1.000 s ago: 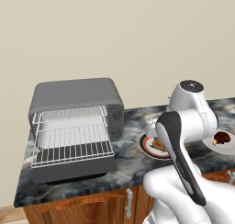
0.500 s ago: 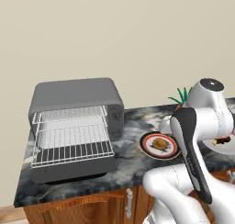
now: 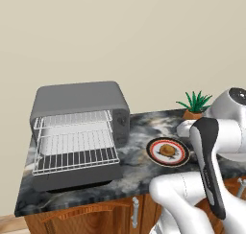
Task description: Open the toaster oven door. Place the bread on the top rack in the toaster oven and place the steak on the bottom rack.
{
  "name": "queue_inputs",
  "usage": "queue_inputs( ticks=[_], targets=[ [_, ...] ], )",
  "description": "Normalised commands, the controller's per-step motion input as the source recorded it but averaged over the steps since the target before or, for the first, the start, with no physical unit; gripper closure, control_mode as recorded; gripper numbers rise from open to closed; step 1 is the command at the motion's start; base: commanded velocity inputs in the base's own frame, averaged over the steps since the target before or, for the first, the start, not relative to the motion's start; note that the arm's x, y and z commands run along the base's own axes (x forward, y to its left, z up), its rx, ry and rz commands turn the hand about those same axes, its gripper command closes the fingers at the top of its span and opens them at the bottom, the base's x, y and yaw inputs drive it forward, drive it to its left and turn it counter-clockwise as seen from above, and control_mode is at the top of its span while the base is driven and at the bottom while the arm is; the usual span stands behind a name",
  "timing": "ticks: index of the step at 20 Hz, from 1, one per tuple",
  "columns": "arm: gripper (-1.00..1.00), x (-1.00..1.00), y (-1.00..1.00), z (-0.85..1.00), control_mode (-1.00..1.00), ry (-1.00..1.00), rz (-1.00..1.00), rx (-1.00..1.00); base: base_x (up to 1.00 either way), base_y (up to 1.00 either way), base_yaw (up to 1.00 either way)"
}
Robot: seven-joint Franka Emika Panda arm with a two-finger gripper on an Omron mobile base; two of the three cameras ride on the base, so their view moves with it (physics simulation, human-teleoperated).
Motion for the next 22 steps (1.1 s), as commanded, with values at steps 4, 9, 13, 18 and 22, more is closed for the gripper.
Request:
queue_inputs(
  ticks=[4,9,13,18,22],
  targets=[
    [-1.0,0.0,-0.28,0.0,-1.0,0.0,0.0,0.0,0.0,0.0,0.0],
    [-1.0,0.04,-0.28,0.0,-1.0,0.03,0.0,0.02,0.0,0.0,0.0],
    [-1.0,0.05,-0.21,0.0,-1.0,0.03,0.0,0.01,0.0,0.0,0.0],
    [-1.0,0.06,-0.17,0.0,-1.0,0.03,0.0,0.0,0.0,0.0,0.0],
    [-1.0,0.08,-0.13,0.0,-1.0,0.05,0.0,0.0,0.0,0.0,0.0]
  ],
)
